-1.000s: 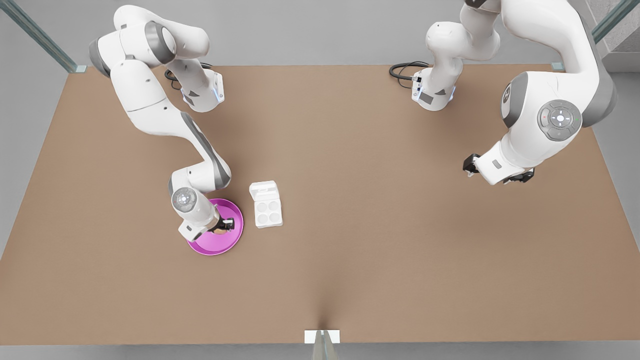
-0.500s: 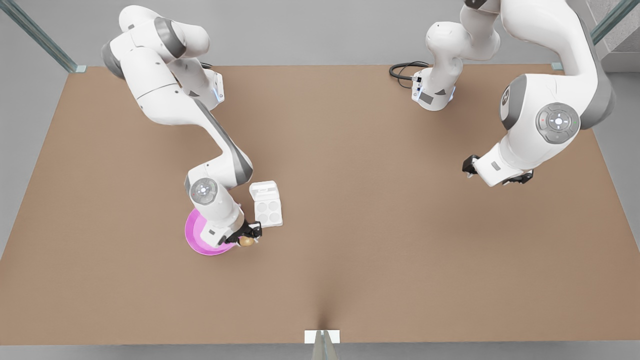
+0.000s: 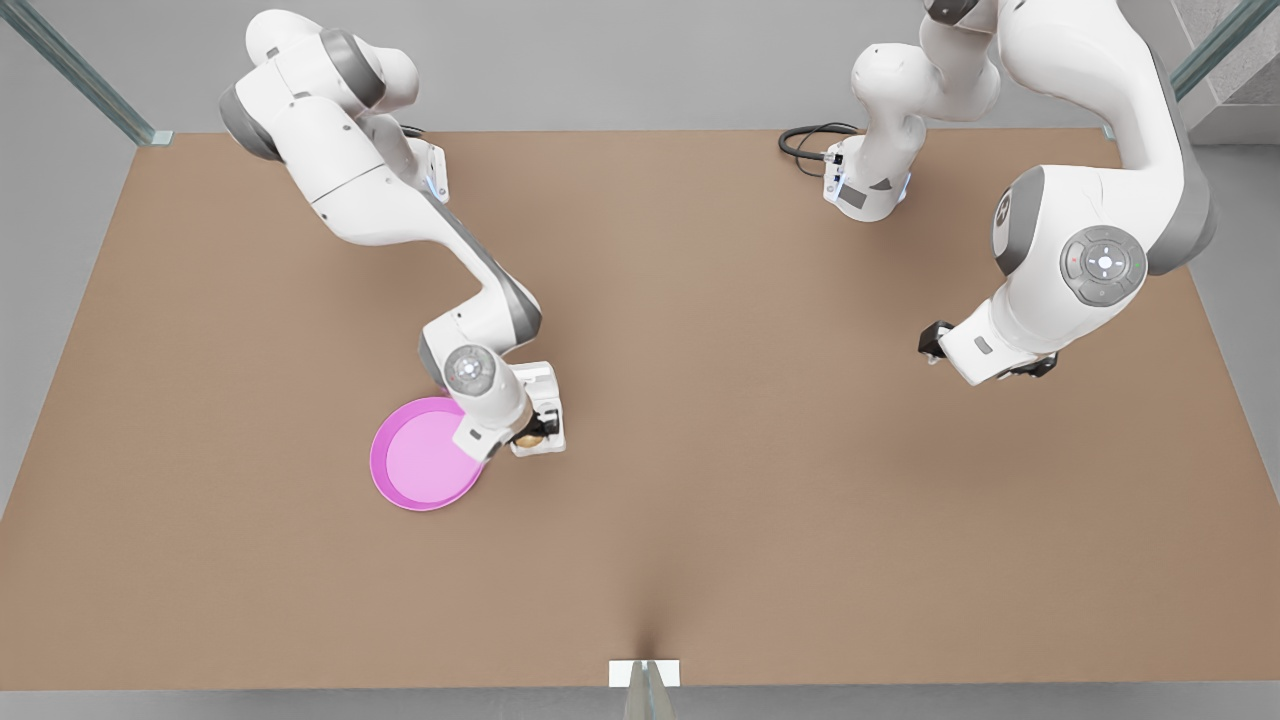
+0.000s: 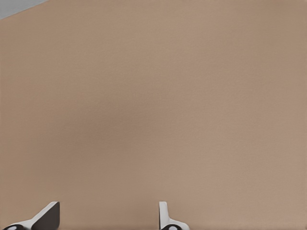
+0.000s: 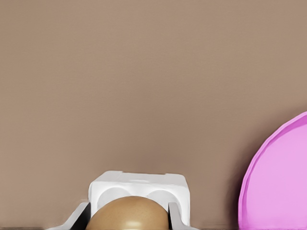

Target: Pack egg into the box and close the box lid

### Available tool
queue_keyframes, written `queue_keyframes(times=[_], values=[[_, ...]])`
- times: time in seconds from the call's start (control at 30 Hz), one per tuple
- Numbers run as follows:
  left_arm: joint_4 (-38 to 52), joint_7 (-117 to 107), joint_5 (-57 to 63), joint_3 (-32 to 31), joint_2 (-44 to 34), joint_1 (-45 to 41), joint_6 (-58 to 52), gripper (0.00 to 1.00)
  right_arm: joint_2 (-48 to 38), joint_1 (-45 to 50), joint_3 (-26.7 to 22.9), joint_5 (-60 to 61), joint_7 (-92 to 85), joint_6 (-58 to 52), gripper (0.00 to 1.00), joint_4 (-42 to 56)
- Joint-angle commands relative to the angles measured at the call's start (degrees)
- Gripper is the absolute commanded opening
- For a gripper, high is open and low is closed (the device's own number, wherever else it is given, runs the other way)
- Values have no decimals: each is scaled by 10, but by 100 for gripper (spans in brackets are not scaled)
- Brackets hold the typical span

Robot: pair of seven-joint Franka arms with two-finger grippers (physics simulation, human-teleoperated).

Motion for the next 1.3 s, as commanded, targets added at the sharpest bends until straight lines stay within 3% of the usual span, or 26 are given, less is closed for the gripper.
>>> queue_keyframes(times=[0.0, 0.57, 0.6, 0.63, 0.67, 0.83, 0.93, 1.0, 1.03, 1.07, 1.1, 1.13, 1.2, 1.23, 1.27], values=[[0, 0, 0, 0, -1, 0, 0, 100, -4, -3, 0, -5, 101, 3, 60, -13], [-1, 0, 0, -1, 4, -1, 0, 100, -46, -8, 6, -7, 107, 5, 60, -77], [-1, 0, 0, -1, 4, -1, 0, 100, -48, -8, 6, -7, 107, 5, 65, -78], [0, 0, 0, -1, 4, -1, 1, 100, -48, -8, 6, -7, 108, 5, 88, -78], [-1, 0, 0, -1, 4, -1, 0, 100, -48, -7, 6, -7, 107, 4, 100, -78], [-1, 0, 0, -1, 4, -1, 0, 100, -47, -7, 6, -8, 108, 2, 100, -62], [-1, 0, 0, -1, 9, -1, 0, 100, 22, -1, 0, -12, 76, -1, 100, 121], [0, -163, 0, -74, 25, -1, -58, 100, 18, -79, -3, -7, -22, -6, 100, 157], [0, -256, 0, -152, 30, -1, -161, 49, 12, -121, -1, -7, -90, -76, 100, 152], [0, -367, -49, -233, 43, -2, -216, 21, 1, -179, 0, -7, -166, -174, 100, 147], [1, -537, -107, -313, 73, -1, -211, 21, -26, -230, 1, -6, -249, -222, 100, 134], [1, -669, -159, -350, 90, -2, -176, 21, -67, -254, 4, -7, -268, -283, 100, 133], [2, -920, -209, -358, 130, -76, -53, 21, -202, -260, 4, -3, -197, -471, 100, 168], [2, -1016, -212, -358, 133, -116, 20, 21, -210, -269, 1, 78, -185, -580, 100, 231], [1, -1077, -207, -358, 137, -142, 65, 21, -211, -298, 0, 139, -180, -580, 100, 243]])
